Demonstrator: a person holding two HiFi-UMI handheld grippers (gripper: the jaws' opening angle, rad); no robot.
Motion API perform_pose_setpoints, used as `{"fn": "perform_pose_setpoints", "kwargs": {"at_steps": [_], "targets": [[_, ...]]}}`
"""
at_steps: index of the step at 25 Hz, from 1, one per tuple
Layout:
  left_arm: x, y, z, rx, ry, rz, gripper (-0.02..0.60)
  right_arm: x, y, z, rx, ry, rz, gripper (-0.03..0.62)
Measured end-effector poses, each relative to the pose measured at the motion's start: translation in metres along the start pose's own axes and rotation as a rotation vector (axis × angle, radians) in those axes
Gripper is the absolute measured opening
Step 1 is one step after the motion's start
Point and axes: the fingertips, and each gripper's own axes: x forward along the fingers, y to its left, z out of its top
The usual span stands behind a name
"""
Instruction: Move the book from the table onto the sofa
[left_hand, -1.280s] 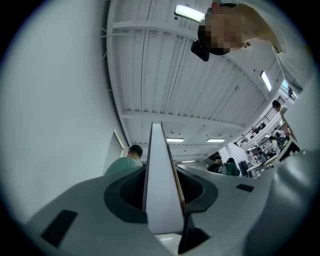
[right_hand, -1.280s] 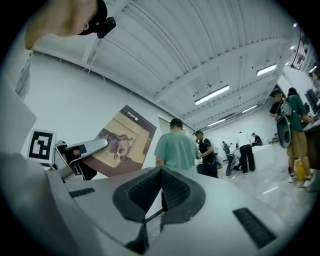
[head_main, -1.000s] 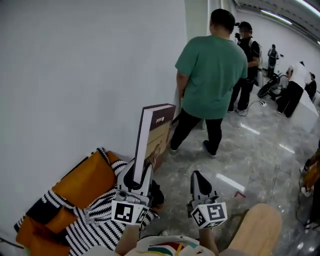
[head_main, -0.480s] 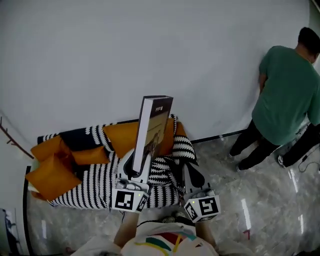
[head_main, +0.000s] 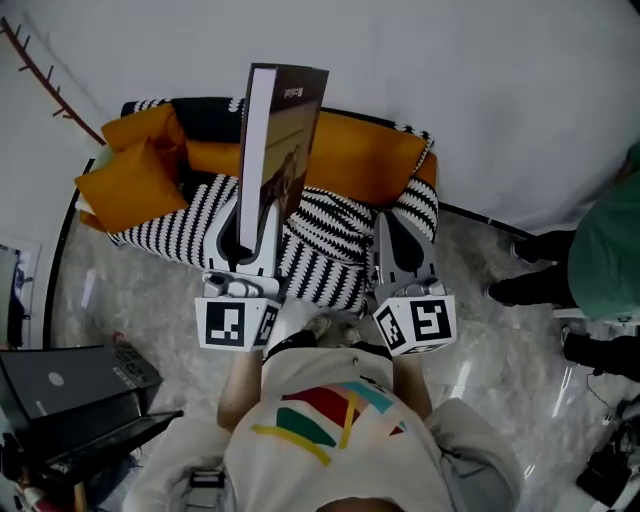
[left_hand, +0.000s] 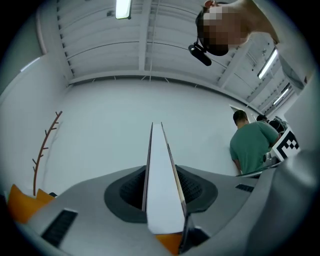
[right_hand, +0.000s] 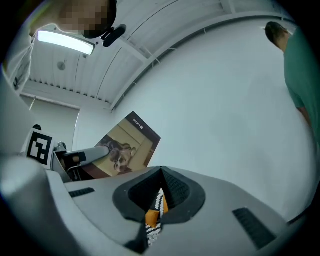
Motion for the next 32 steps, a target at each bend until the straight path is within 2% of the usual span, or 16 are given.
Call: {"fn": "perform_pose_setpoints", "kwargs": {"at_steps": [6, 11, 14, 17, 21, 23, 27, 32], "targets": [[0.009, 0.003, -0.017, 0.008, 0.017, 0.042, 0.153, 0.009, -0.009, -0.012, -0.005, 0.044, 0.035, 0.012], [0.014, 0.019, -0.041, 0.002, 0.067, 0.104, 0.153, 0.011, -0.031, -0.039, 0.047, 0.103, 0.007, 0.012], [0.011, 0.038, -0.059, -0.008, 0.099, 0.114, 0.153, 0.028, -0.029, -0.061, 0.067, 0.159, -0.003, 0.012], [0.015, 0.056, -0.081, -0.033, 0.126, 0.062, 0.153, 0.048, -0.013, -0.082, 0.046, 0.210, -0.005, 0.012], [0.027, 0.073, -0.108, -0.121, 0.155, -0.087, 0.153, 0.082, 0.009, -0.108, 0.048, 0.261, -0.058, 0.012], [0.027, 0.079, -0.123, -0.140, 0.195, -0.143, 0.153, 0.093, 0.020, -0.116, 0.051, 0.278, -0.097, 0.012], [0.041, 0.094, -0.166, -0.140, 0.318, -0.227, 0.153, 0.110, 0.025, -0.126, 0.075, 0.284, -0.181, 0.012], [0.062, 0.088, -0.235, -0.108, 0.458, -0.303, 0.153, 0.107, -0.001, -0.158, 0.127, 0.361, -0.258, 0.012]]}}
